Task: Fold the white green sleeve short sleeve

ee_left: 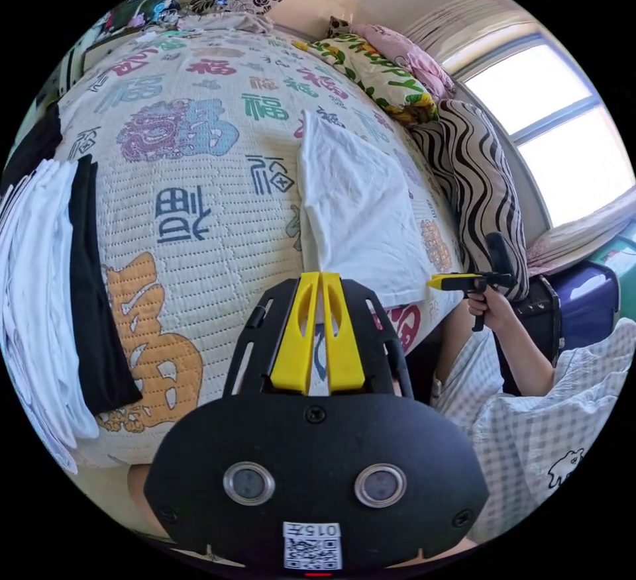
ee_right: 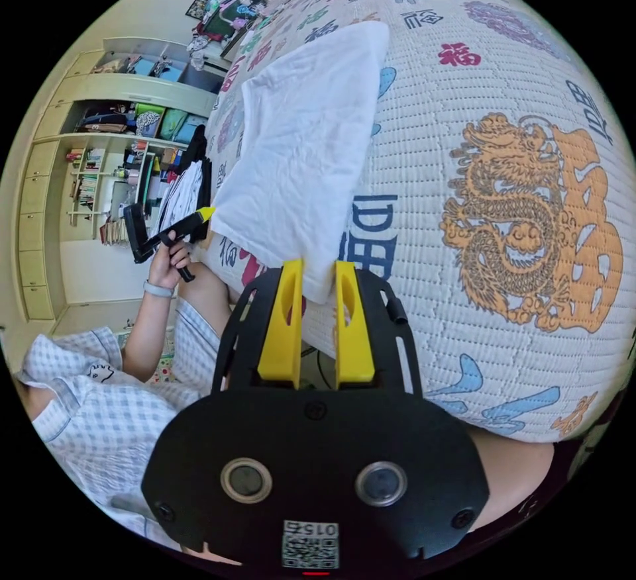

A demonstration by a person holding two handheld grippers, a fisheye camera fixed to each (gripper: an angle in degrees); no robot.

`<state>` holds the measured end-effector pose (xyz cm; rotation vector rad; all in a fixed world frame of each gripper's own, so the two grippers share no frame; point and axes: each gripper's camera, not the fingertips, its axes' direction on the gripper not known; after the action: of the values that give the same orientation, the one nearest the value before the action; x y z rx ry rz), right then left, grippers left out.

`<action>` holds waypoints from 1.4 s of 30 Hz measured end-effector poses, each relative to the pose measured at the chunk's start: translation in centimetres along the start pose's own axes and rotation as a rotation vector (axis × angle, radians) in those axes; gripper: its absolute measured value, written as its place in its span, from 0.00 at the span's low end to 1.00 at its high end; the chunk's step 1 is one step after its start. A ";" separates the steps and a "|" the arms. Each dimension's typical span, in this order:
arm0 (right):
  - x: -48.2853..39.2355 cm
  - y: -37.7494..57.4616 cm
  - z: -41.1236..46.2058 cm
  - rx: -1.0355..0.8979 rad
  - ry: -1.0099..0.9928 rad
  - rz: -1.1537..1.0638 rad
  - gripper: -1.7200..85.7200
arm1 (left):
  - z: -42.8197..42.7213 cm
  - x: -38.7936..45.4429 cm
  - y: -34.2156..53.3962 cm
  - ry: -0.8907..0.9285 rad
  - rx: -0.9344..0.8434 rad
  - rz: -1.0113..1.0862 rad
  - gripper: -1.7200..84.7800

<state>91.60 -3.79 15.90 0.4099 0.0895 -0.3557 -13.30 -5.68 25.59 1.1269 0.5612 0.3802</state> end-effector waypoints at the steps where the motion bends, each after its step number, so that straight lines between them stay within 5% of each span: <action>1: 0.2 -0.4 0.1 -0.008 -0.007 0.003 0.12 | 0.0 -0.3 0.2 0.005 -0.010 -0.011 0.02; 7: 0.6 -1.8 0.0 -0.031 -0.004 -0.011 0.09 | 1.0 -1.2 2.1 0.051 -0.130 -0.066 0.08; 20: 1.5 0.7 -3.1 -0.172 -0.094 -0.013 0.07 | -1.4 -0.5 9.9 0.192 -0.283 -0.091 0.04; 24: 1.4 0.9 -3.7 -0.129 -0.039 -0.007 0.08 | -2.8 -1.3 11.4 0.209 -0.206 -0.181 0.08; 31: -2.2 -5.9 -10.4 0.123 0.115 -0.231 0.11 | -7.8 -1.0 2.9 0.067 0.083 -0.056 0.14; 36: -3.4 -12.9 -9.9 0.141 0.335 -0.239 0.12 | -3.3 -1.7 -2.9 0.120 0.032 -0.069 0.15; 42: 0.8 -18.1 -6.8 0.058 0.113 -0.043 0.12 | 0.4 -1.9 -4.9 0.210 -0.061 -0.049 0.04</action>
<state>85.77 -16.79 2.73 0.4859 0.1986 -0.3778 -14.59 -8.91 21.61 1.0184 0.7557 0.4735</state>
